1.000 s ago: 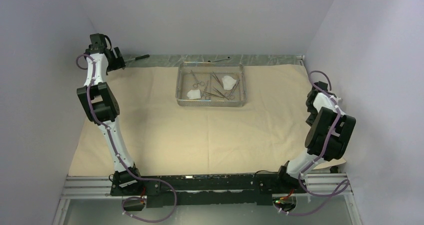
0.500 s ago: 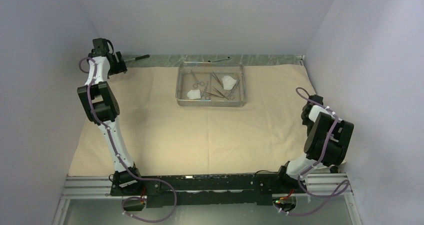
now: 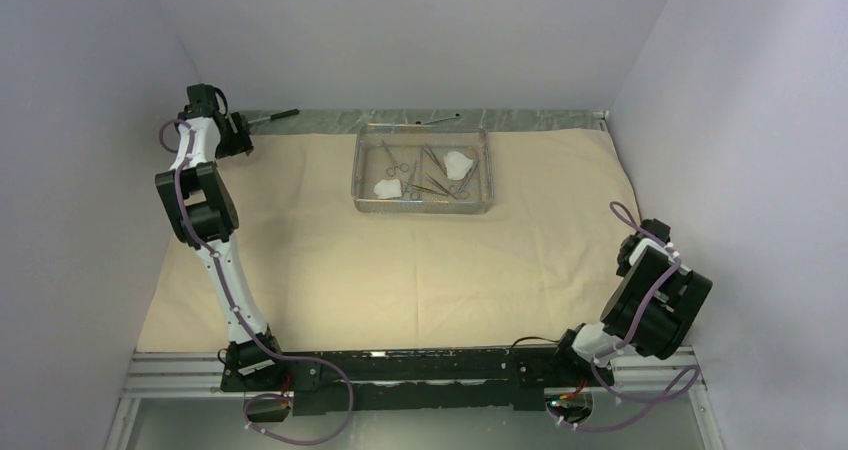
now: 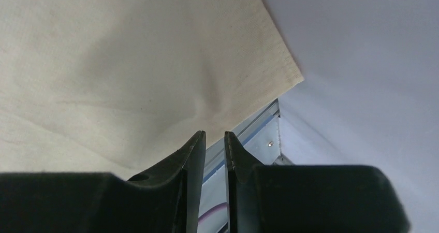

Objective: Open and lay out the surgical kit
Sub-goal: Smooth out the surgical kit at the center of the board.

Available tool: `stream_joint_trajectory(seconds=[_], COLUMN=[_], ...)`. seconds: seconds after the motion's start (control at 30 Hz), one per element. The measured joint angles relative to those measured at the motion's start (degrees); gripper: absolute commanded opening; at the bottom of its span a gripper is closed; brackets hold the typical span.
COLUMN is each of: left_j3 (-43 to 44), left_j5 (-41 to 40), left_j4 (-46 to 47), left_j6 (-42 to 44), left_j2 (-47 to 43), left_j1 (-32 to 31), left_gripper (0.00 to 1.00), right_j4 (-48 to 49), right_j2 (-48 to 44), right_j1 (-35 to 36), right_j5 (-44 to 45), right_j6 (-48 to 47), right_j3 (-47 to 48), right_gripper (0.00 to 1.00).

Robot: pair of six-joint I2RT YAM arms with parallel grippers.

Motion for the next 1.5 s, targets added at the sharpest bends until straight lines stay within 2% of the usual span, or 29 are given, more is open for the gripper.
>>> stream_joint_trajectory(seconds=[0.3, 0.63, 0.83, 1.2, 1.5], left_j3=[0.0, 0.3, 0.4, 1.0, 1.0], left_j5=[0.0, 0.6, 1.6, 4.3, 6.4], left_j4=[-0.3, -0.4, -0.4, -0.4, -0.4], left_j6=[-0.4, -0.9, -1.3, -2.2, -3.4], left_j2=[2.1, 2.3, 2.3, 2.3, 2.3], left_j1=[2.1, 3.4, 4.4, 5.9, 6.0], left_gripper=[0.86, 0.86, 0.86, 0.85, 0.85], right_j4=[1.9, 3.8, 4.7, 4.7, 8.9], right_j2=[-2.6, -4.1, -4.9, -5.1, -13.7], right_j1=[-4.5, -6.7, -7.5, -10.5, -10.5], right_j5=[-5.6, -7.6, -7.0, -4.6, -6.1], right_j6=[-3.7, -6.4, -9.3, -9.2, -10.8], right_j3=[-3.0, -5.3, -6.4, -6.2, -5.0], right_gripper=[0.22, 0.28, 0.29, 0.28, 0.28])
